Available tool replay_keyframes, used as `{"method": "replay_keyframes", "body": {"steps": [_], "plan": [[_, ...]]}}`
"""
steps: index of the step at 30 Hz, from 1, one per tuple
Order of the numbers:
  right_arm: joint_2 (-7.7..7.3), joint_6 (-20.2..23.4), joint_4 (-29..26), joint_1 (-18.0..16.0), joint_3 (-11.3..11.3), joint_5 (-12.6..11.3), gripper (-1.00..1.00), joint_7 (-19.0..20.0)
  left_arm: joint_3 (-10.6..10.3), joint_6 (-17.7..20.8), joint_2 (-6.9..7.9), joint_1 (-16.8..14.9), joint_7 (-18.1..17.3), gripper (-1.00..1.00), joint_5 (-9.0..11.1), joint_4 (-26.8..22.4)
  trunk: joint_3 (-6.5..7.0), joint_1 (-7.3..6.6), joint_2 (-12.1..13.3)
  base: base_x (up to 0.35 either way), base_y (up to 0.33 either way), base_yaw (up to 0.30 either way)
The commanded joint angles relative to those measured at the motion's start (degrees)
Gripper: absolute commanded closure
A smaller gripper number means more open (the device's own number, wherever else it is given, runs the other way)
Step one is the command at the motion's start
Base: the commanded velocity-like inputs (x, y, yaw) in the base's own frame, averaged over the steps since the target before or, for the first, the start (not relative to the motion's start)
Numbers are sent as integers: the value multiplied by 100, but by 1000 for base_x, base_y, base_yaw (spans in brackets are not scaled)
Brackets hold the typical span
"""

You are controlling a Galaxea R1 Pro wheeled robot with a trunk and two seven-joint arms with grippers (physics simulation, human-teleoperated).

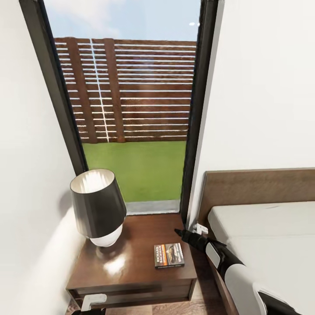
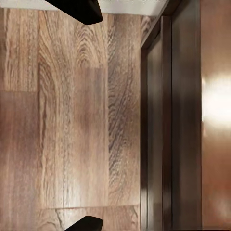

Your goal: In the bedroom, move the book from the bed onto either nightstand, and place the two sandals side by side next to the bed.

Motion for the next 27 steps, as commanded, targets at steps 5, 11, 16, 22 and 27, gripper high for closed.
{"method": "replay_keyframes", "body": {"steps": [5,11,16,22,27], "plan": [[8,-10,88,33,-14,-12,-100,18,-49,-14,-6,-2,13,-100,41,0,85,-111,199,0,0,0],[1,-323,461,46,128,158,-100,-118,-49,-19,-11,-2,13,-100,41,0,192,-243,440,0,0,0],[7,-448,630,49,171,274,-100,-274,-49,-17,-12,-2,13,-100,41,0,282,-353,640,0,0,0],[0,-497,839,66,191,333,-100,-383,-49,-17,-14,-2,13,-100,41,0,390,-484,881,0,0,0],[-1,-512,944,132,197,350,-100,-498,-49,-19,-16,-2,13,-100,41,0,480,-594,1082,0,0,0]]}}
